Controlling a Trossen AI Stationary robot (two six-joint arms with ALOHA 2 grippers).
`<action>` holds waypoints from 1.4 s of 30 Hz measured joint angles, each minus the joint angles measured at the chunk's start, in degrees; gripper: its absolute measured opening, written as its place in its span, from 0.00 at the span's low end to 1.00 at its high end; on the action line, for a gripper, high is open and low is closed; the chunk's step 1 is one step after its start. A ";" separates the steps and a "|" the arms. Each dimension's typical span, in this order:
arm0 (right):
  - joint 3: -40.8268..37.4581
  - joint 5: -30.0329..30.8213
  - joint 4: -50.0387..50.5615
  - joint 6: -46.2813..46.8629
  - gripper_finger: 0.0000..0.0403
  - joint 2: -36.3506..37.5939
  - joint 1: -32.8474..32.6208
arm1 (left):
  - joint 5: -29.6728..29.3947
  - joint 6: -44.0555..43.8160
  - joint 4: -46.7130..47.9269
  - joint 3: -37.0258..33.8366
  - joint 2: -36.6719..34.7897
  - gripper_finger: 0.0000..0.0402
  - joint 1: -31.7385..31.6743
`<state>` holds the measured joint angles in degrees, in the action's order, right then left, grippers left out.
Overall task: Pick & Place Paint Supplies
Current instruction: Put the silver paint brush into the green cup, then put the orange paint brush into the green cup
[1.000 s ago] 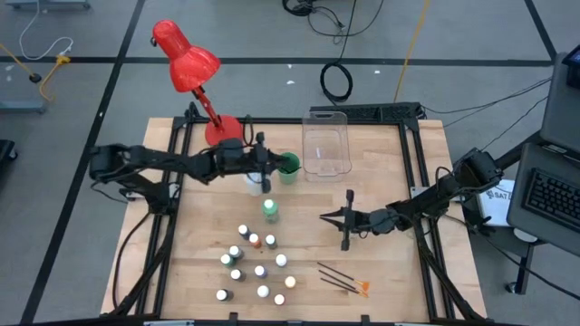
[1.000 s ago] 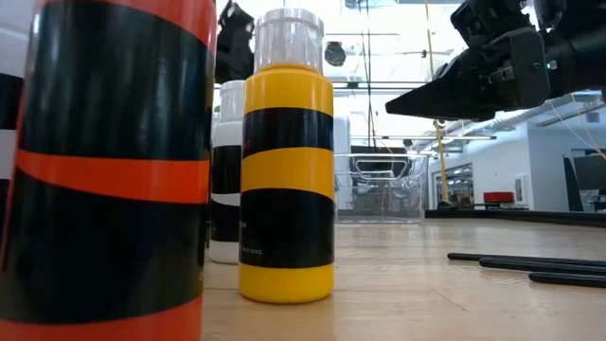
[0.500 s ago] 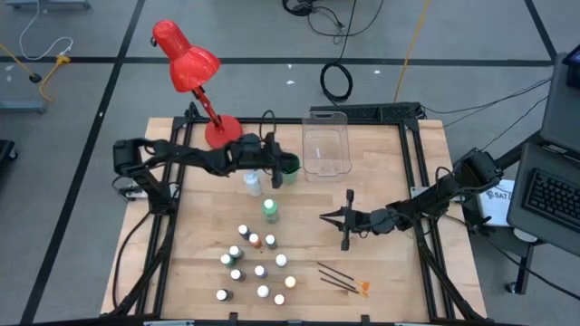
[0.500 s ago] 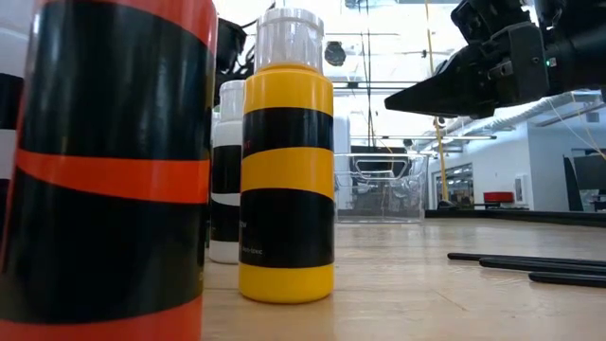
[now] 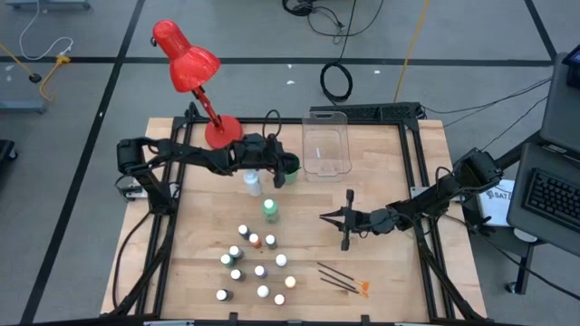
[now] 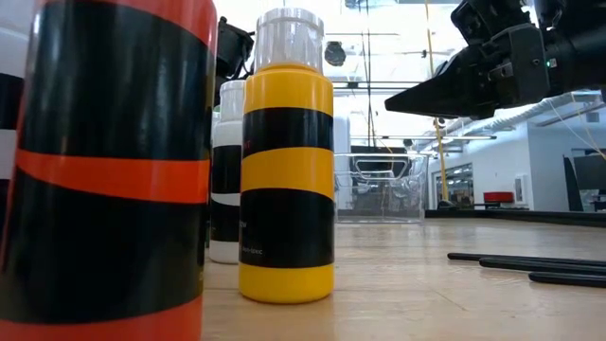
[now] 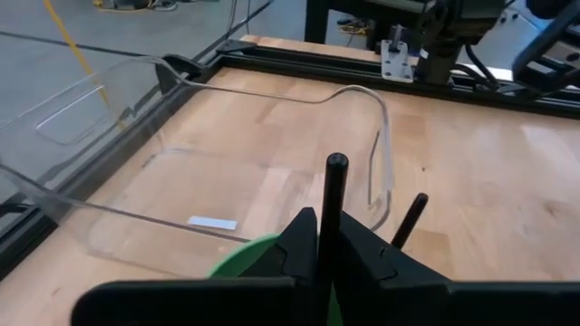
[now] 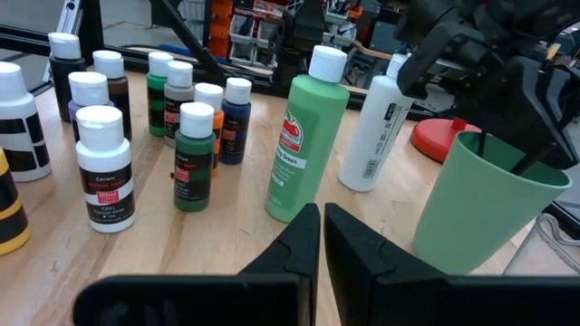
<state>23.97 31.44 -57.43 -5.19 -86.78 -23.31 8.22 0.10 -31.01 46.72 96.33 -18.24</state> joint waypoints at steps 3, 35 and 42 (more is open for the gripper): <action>0.00 0.00 -0.02 0.02 0.03 0.00 0.00 | 0.23 -0.26 0.26 0.00 0.00 0.12 0.00; 0.04 -3.15 0.72 3.03 0.03 0.00 -0.04 | 4.48 -0.01 10.12 -35.85 -65.19 0.03 6.05; 0.04 -2.99 0.76 1.64 0.03 -0.02 1.75 | 3.82 -0.45 1.14 -46.04 -64.79 0.02 7.22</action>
<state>24.01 28.45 -56.66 -3.55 -86.80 -21.56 12.04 -0.34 -29.87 0.68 31.54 -11.02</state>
